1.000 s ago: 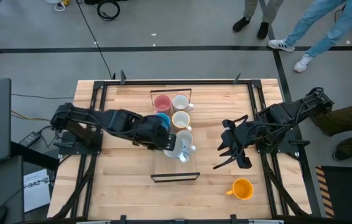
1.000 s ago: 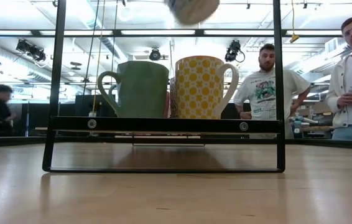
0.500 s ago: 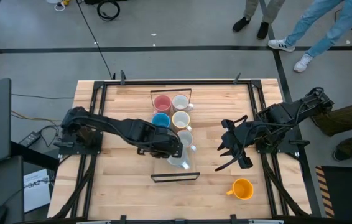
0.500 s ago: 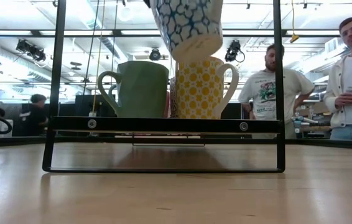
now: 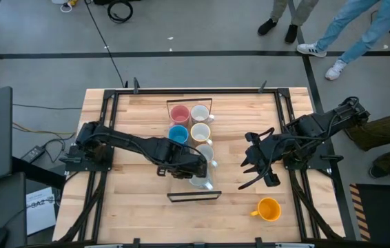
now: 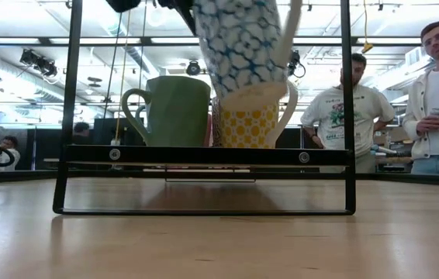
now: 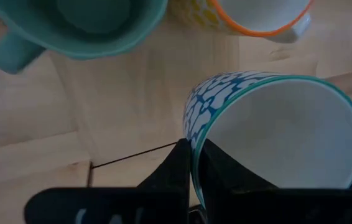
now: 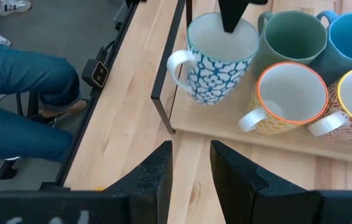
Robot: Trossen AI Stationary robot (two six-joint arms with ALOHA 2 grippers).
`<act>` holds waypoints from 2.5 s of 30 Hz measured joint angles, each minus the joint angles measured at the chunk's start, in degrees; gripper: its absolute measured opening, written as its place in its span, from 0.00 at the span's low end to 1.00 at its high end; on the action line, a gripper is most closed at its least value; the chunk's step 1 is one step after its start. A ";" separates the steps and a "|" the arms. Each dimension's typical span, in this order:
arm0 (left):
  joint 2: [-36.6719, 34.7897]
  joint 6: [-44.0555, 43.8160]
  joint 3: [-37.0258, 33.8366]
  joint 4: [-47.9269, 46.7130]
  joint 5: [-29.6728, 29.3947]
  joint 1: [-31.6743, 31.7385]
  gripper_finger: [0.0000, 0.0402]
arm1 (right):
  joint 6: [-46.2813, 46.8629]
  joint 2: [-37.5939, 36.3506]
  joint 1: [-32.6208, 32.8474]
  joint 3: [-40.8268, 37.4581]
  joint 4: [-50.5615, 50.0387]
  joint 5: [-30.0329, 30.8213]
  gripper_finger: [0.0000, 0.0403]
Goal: Place coffee mugs
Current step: Put the blue patterned mug on the shelf, then put the yellow mug on the shelf
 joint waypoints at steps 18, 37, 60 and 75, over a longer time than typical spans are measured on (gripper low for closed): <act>4.37 -7.23 -0.03 1.15 -0.58 0.04 0.06 | -1.49 0.02 -0.01 0.00 0.66 0.00 0.28; 5.84 -7.18 -0.03 3.65 -0.47 0.09 0.06 | -1.51 0.02 0.01 0.00 0.64 0.00 0.28; 5.84 -4.19 0.05 4.43 -0.48 0.04 0.34 | -1.49 0.02 -0.01 0.00 0.61 0.00 0.28; 5.06 -1.12 -0.01 4.95 -0.46 0.00 0.40 | -1.31 0.02 -0.01 0.00 0.61 -0.02 0.28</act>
